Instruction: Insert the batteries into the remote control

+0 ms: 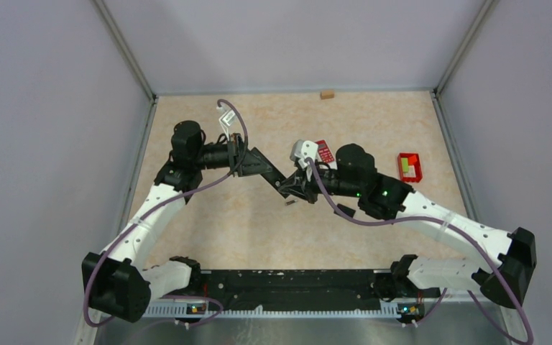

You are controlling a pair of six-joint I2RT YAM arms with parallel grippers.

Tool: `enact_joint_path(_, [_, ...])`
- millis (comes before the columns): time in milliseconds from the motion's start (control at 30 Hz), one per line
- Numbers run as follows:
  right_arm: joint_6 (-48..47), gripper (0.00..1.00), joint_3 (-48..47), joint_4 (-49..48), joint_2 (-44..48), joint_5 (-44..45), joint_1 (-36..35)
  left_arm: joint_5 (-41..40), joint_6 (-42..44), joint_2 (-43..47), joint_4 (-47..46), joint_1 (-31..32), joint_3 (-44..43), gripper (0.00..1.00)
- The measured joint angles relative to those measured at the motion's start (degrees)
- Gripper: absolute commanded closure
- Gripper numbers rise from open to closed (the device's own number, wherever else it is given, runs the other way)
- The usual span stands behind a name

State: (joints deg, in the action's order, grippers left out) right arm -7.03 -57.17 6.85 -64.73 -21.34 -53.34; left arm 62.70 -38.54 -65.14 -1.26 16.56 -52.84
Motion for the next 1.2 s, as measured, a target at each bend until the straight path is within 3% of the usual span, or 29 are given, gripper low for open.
enact_joint_path(833, [1.1, 1.0, 0.1, -1.3, -0.8, 2.7, -0.3, 0.2, -0.1, 0.2, -0.1, 0.0, 0.0, 1.0])
enact_joint_path(1200, [1.2, 0.9, -1.2, 0.3, -1.7, 1.7, -0.3, 0.1, -1.2, 0.2, -0.1, 0.0, 0.0, 1.0])
